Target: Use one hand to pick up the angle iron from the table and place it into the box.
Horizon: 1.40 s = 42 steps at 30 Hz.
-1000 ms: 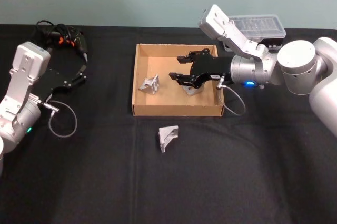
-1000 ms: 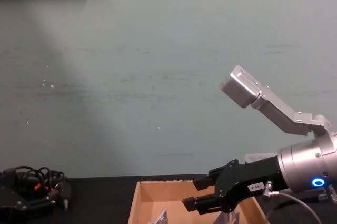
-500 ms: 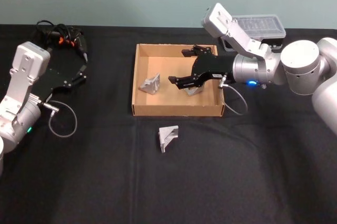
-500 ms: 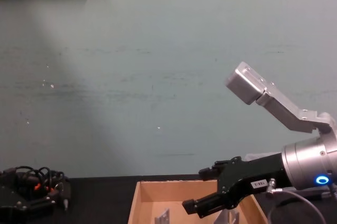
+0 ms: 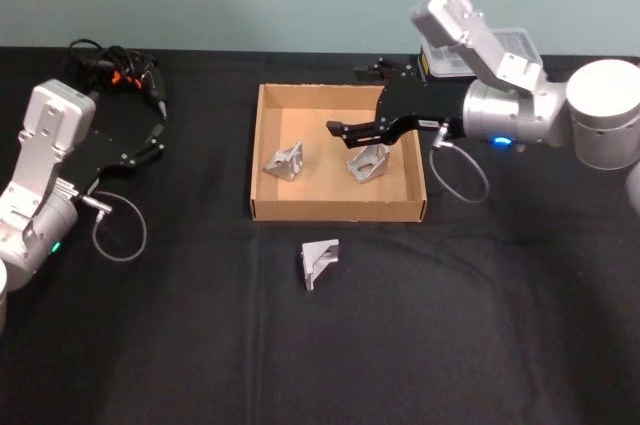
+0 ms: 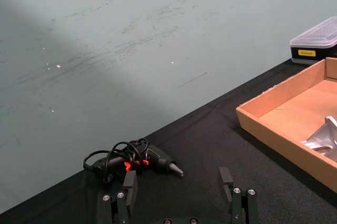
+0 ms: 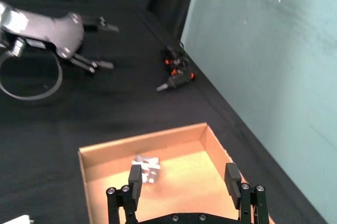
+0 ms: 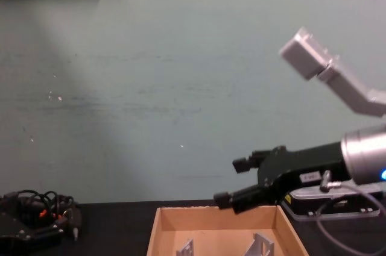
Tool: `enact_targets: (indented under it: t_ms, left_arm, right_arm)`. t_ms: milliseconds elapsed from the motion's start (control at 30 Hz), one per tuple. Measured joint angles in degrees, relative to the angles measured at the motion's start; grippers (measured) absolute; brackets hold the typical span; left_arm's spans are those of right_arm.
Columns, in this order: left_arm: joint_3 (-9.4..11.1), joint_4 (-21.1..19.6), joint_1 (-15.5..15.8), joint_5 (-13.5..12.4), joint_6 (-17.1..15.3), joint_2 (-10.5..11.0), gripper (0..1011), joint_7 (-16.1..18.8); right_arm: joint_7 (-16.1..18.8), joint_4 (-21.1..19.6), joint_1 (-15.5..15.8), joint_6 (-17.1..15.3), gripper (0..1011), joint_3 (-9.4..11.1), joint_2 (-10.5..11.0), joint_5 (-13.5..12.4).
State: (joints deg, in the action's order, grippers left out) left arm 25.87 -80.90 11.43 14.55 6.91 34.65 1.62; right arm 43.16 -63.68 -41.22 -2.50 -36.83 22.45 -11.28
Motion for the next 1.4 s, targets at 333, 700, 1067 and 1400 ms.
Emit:
enact_targets:
  t_ms: [333,700,1067,1400]
  left_arm:
    - [0.00,0.00,0.00,0.00,0.00,0.00,1000,0.00]
    - [0.00,0.00,0.00,0.00,0.00,0.00,1000,0.00]
    - [0.00,0.00,0.00,0.00,0.00,0.00,1000,0.00]
    - [0.00,0.00,0.00,0.00,0.00,0.00,1000,0.00]
  right_arm:
    - [4.26,-13.49,3.53,-2.89,1000,1.57,7.27,-5.25]
    - [9.95,-20.76,6.03,-5.94,1002,-0.57,13.66,-8.66]
    - [11.76,-20.11,6.35,-6.47,1002,-3.93,14.83,-9.36]
    - [11.43,-17.96,6.15,-6.20,1002,-7.07,14.44,-8.66]
